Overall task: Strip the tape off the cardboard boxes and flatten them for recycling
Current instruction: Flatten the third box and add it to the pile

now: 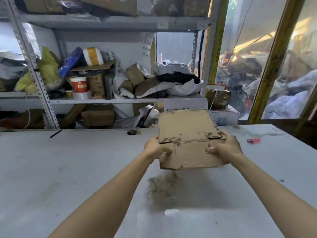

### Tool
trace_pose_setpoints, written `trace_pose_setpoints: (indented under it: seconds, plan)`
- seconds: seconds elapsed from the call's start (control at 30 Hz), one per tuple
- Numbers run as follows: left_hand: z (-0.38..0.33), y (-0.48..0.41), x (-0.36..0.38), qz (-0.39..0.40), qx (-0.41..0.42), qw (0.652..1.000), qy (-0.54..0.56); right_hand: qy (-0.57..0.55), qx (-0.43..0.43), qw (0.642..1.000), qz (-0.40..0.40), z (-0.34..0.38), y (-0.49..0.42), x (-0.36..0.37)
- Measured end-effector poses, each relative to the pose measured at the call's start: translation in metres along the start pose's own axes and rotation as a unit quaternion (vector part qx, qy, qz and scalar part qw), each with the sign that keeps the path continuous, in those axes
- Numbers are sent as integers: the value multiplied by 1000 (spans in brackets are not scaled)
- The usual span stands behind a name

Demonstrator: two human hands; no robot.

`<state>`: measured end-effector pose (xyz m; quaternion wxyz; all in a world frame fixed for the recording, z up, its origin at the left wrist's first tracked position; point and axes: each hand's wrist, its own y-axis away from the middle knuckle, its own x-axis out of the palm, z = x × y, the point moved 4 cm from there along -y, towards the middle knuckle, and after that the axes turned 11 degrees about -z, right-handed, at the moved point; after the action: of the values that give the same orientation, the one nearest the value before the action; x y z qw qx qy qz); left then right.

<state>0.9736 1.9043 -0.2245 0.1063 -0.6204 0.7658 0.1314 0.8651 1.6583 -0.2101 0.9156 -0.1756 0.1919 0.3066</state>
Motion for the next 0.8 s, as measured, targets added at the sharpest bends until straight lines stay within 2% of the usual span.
trace_pose_setpoints:
  seconds: [0.1, 0.2, 0.33, 0.5, 0.67, 0.73, 0.8]
  plan:
    - [-4, -41, 37, -10, 28, 999, -34, 52, -23, 998, -25, -22, -43, 13]
    - [5, -80, 73, -11, 23, 998, -61, 85, -13, 995, -45, -50, -83, 30]
    - [24, -109, 107, -33, 15, 997, -74, 123, -13, 992, -33, -78, -121, 44]
    - [46, -121, 119, -39, 26, 992, -117, 169, -40, 984, 22, -98, -128, 62]
    - [54, -126, 113, -59, 33, 982, -178, 147, -75, 986, -2, -101, -115, 67]
    - [53, -126, 114, -59, 50, 965, -251, 189, -72, 979, -9, -102, -108, 67]
    - [54, -120, 113, -54, 71, 943, -321, 300, -94, 949, -23, -93, -96, 69]
